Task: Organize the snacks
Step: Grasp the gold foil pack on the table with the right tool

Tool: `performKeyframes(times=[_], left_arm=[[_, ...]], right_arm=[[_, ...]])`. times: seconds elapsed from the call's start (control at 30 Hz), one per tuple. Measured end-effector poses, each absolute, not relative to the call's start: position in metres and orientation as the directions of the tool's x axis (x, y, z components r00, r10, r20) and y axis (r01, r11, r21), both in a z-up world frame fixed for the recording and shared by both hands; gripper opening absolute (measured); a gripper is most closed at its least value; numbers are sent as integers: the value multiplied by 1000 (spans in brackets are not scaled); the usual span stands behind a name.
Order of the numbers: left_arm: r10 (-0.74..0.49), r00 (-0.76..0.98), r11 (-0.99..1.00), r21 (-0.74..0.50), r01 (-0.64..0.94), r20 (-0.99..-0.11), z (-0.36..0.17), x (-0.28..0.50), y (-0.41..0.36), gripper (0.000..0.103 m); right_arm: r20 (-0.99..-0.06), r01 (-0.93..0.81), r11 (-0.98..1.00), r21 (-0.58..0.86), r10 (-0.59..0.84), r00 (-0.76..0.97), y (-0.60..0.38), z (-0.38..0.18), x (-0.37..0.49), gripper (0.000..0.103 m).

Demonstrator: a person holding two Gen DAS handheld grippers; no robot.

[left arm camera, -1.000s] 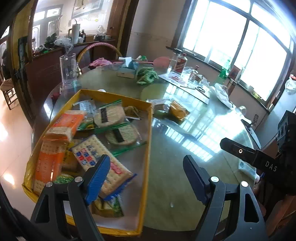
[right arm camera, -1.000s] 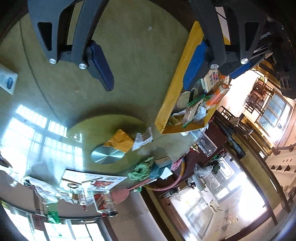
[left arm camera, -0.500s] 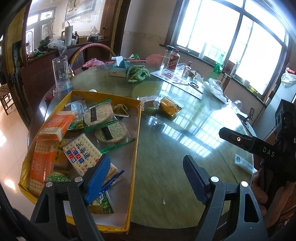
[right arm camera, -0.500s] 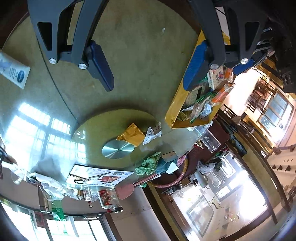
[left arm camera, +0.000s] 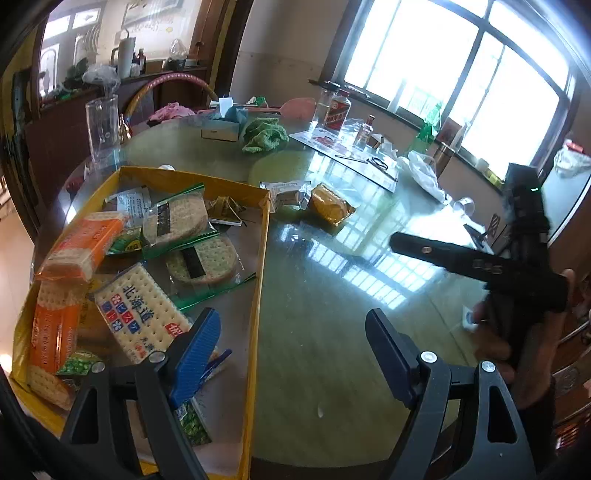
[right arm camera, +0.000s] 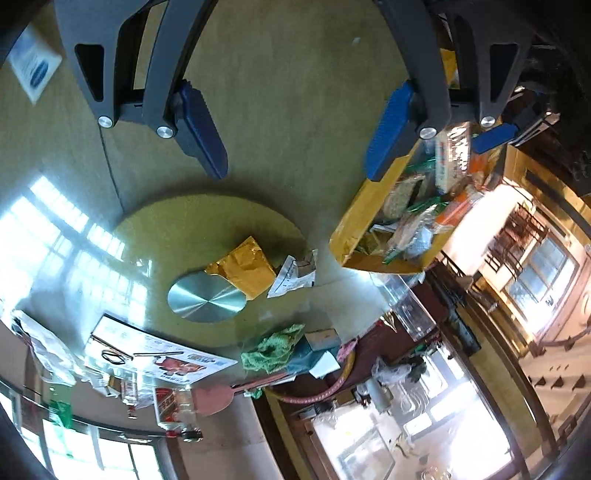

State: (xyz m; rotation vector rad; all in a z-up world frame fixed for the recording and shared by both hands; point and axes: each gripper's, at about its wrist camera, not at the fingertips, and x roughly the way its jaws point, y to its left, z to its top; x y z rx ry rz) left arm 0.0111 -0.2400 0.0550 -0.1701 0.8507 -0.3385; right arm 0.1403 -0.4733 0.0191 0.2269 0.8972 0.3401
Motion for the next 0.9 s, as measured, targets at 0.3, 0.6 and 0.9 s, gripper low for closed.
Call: performKeyframes(times=[0.3,0.6,0.9], left_arm=[[-378,607,926,-301,229,-699,59,21,-236,81],[-399,601,916,-321,239,-693,61,29,-230,81],[-402,597,915,-325,238,-694,60,35,-224,81]], right_arm=[[-772,-237,940,245,337,539,-468,0,197,77],[-789,-288,945,154,293,540,-467,-8,257,77],[-819,-304,949,84,239,522,-450,-29,290,73]])
